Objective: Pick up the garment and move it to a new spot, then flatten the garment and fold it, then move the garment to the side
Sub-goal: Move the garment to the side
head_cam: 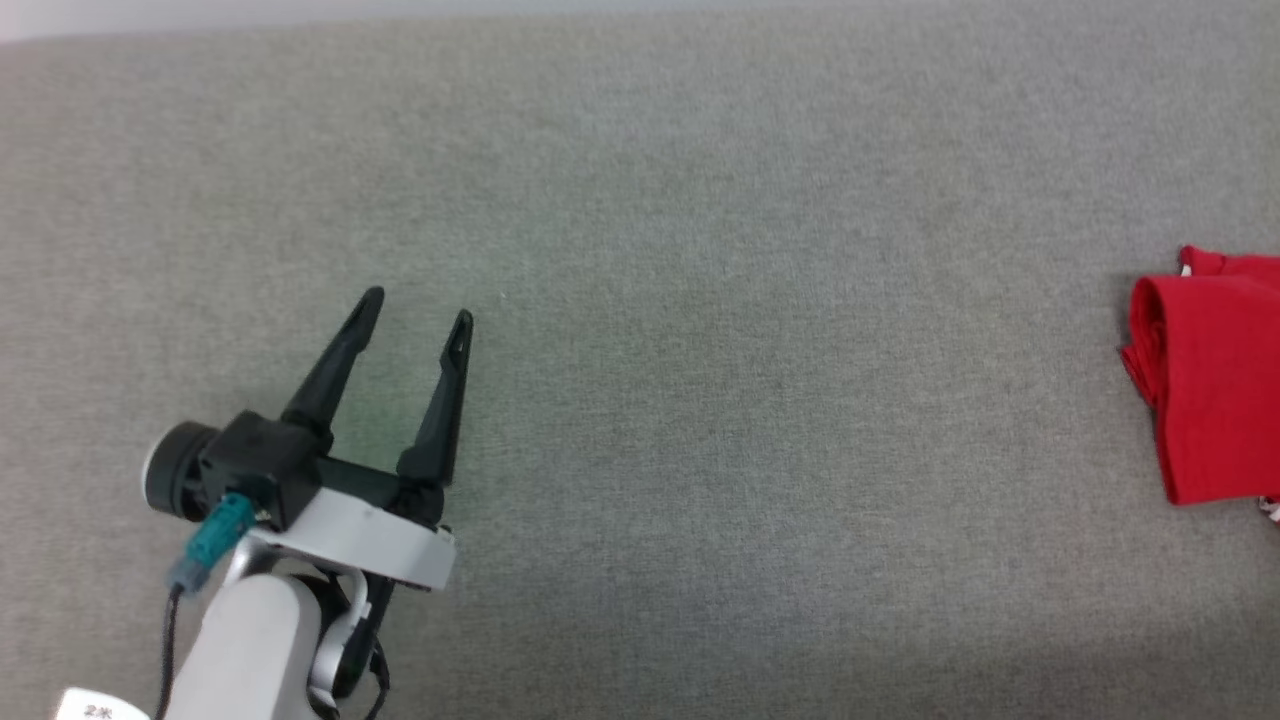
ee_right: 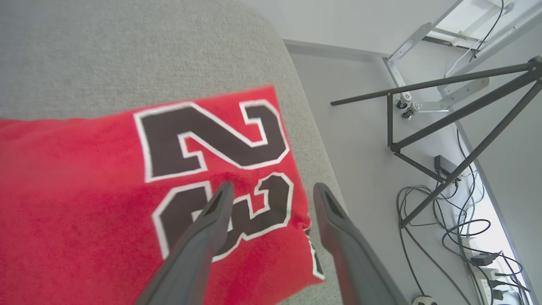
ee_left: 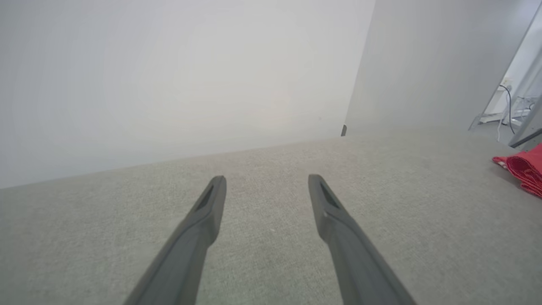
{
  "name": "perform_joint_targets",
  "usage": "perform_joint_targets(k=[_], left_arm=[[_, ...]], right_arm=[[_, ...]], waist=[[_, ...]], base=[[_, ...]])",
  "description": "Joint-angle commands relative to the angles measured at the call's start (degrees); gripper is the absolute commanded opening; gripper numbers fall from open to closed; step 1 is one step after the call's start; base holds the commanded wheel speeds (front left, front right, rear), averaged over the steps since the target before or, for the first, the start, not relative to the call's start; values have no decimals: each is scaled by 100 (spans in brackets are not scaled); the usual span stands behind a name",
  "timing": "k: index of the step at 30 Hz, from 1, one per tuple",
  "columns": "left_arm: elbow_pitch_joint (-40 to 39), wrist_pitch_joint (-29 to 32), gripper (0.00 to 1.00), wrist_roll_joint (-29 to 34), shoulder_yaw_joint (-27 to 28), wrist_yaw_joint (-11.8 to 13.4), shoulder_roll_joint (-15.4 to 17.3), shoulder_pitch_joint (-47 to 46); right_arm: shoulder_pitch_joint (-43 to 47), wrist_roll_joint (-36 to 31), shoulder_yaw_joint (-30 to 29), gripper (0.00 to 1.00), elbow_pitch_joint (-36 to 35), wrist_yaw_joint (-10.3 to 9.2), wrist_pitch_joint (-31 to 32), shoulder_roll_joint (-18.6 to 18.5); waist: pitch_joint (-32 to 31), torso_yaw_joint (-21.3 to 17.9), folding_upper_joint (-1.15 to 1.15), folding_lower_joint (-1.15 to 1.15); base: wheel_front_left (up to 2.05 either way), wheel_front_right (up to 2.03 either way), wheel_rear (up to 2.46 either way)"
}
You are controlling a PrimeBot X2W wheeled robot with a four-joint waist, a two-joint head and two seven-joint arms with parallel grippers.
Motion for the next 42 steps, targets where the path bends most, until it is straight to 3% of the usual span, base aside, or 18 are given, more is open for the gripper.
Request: perform_joint_targets(k=[1,8,23,33,42], left_arm=[[43,-52,100,-40,-3,19,-45,81],[167,-252,100,-61,2,-7,-92,235],[559,-316,100,-66,376,256,33,1018],[511,-317,100,-384,779,387,68,1695],[257,-310,100,-643,1002,299,-109,2200]], right_arm=[[-31,27,34,100,23,-6,-50,-41],[142,232,420,100,-245,-6,-154,-67],[1237,935,1155,100,-1963,-6,-882,1040],[2184,616,708,100,-3044,-6,-1042,1640],[3068,386,140,100,-3891,-5,-841,1862]], waist=[[-202,116,0,0],[-703,342,0,0],[-1723,741,0,0],[-1996,699,0,0],[-2049,618,0,0]], base=[[0,0,0],[0,0,0],[0,0,0],[0,0,0],[0,0,0]])
